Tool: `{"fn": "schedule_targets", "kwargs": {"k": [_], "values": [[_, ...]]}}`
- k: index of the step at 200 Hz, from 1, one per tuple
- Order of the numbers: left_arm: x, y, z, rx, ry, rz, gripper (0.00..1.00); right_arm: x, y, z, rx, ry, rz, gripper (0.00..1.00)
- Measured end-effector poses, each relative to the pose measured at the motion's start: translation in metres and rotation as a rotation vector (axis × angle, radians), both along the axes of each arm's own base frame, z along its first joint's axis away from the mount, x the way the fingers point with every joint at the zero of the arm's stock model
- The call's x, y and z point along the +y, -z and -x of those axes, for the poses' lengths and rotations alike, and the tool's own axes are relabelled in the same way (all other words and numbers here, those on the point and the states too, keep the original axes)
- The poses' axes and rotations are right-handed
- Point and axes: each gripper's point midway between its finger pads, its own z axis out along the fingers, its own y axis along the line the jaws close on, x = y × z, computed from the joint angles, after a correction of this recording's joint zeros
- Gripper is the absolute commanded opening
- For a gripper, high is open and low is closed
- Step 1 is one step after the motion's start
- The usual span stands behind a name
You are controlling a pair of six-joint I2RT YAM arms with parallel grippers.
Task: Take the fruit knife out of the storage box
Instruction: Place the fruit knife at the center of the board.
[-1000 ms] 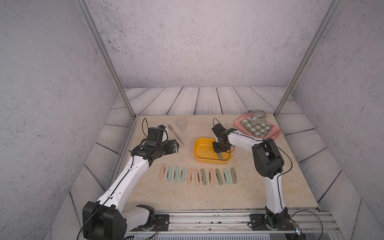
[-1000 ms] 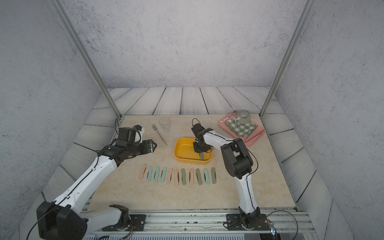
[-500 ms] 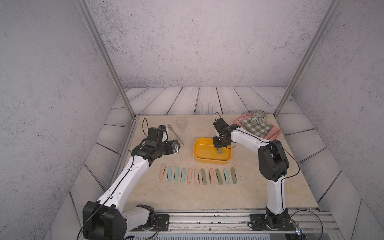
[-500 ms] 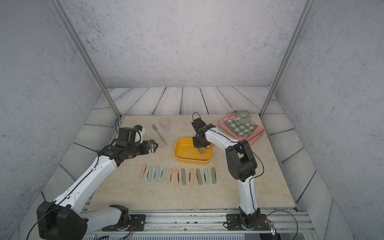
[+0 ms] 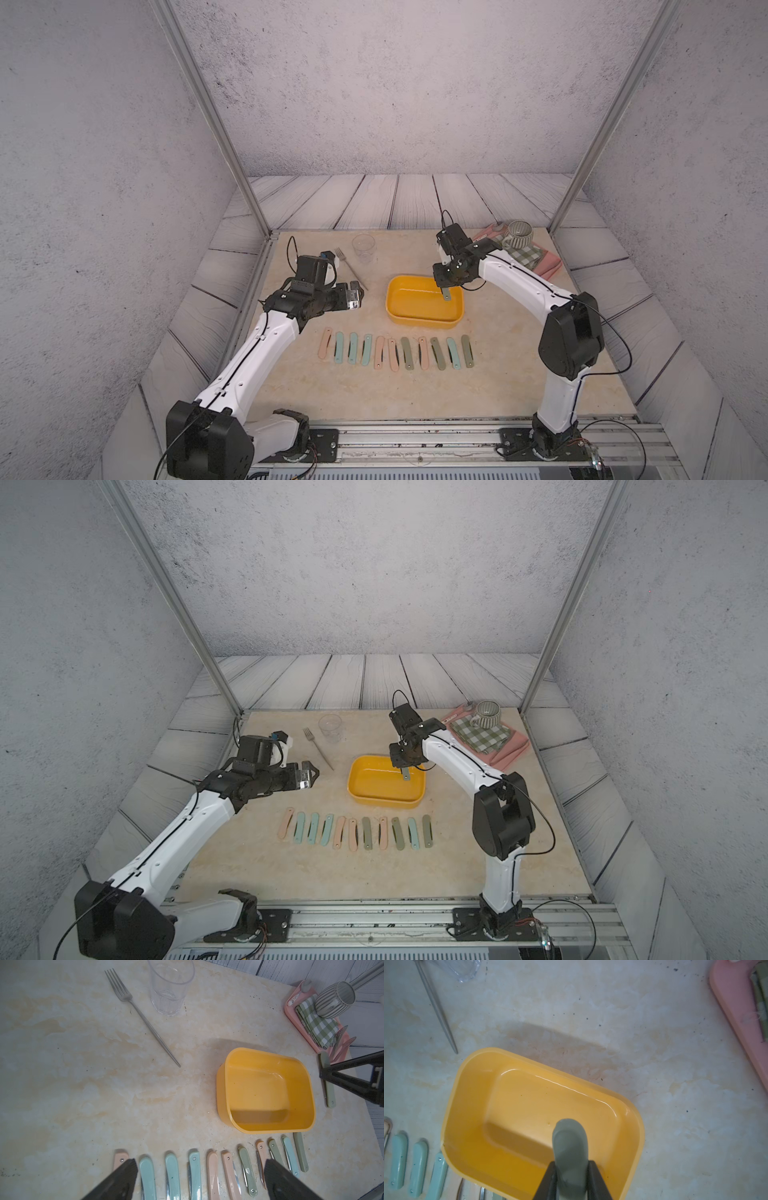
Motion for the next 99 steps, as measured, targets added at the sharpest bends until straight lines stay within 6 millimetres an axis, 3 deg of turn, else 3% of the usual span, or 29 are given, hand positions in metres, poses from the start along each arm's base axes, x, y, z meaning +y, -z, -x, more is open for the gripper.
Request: {"fn": "schedule_targets", "kwargs": {"k": [40,99], "values": [[-0.010,0.002,0.006,0.005,0.041,-0.014,0.99,-0.031,-0.006,0.028,0.013,0.039,0.013,0.00],[-0.019,0.004,0.012,0.008,0.068,-0.031,0.99,-0.075,0.034,0.076,0.111,0.096,0.074,0.00]]}}
